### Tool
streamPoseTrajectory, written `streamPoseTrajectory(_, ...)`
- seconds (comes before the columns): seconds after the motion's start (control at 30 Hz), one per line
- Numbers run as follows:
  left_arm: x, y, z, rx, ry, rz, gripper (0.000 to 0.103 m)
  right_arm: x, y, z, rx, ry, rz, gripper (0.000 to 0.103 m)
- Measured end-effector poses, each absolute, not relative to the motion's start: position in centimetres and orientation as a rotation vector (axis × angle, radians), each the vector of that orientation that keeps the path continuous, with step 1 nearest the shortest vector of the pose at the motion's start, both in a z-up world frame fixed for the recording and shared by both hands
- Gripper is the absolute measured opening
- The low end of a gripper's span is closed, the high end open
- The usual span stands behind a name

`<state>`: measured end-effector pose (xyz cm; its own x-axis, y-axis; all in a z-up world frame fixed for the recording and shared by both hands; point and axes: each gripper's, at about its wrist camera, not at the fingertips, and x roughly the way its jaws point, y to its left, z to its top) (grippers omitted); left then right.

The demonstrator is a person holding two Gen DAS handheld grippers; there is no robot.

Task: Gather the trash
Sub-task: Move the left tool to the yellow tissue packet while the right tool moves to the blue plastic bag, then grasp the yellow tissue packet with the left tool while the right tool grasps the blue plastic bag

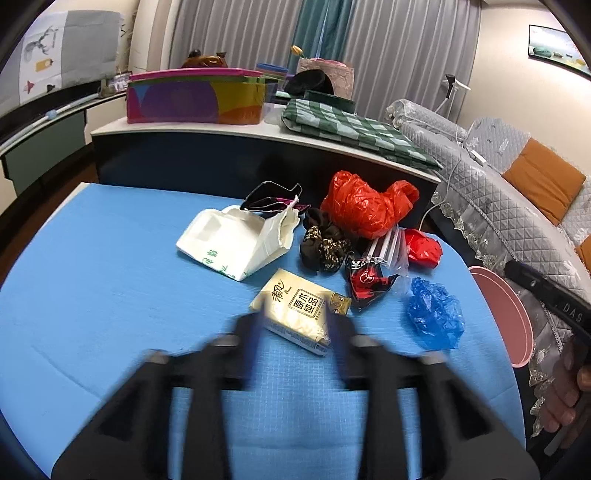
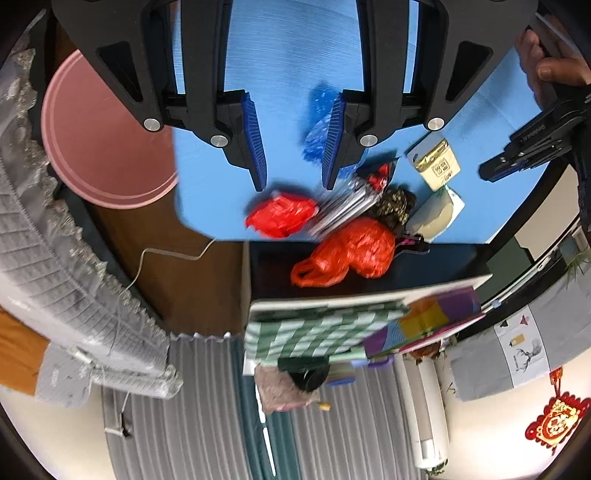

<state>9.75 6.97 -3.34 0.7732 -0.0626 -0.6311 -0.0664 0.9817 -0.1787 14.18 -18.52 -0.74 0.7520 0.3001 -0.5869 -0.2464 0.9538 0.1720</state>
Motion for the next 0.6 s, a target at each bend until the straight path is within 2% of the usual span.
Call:
streamPoseTrajectory(0.07, 10.1, 6.7, -3.5, -0.178, 0.686, 0.005, 0.065, 14.7, -18.2, -1.5, 0.103, 0.682, 0.316, 0.039)
streamPoseTrajectory(0.17, 11.0, 6.4, -4.0, -0.148, 0.700, 0.006, 0.081, 15.4, -17.7, -2.5, 0.110, 0.717, 0.337, 0.045)
streamPoseTrajectory(0.33, 12.3, 5.8, -5.3, -0.118, 0.741, -0.009, 0.089, 16.3, -17.0, -4.1, 0.112, 0.775, 0.360, 0.048)
streamPoseTrajectory(0.6, 13.8, 6.0, -6.8, -0.138, 0.791, -0.012, 0.089, 17.4, -16.2, -6.0, 0.107, 0.840, 0.391, 0.048)
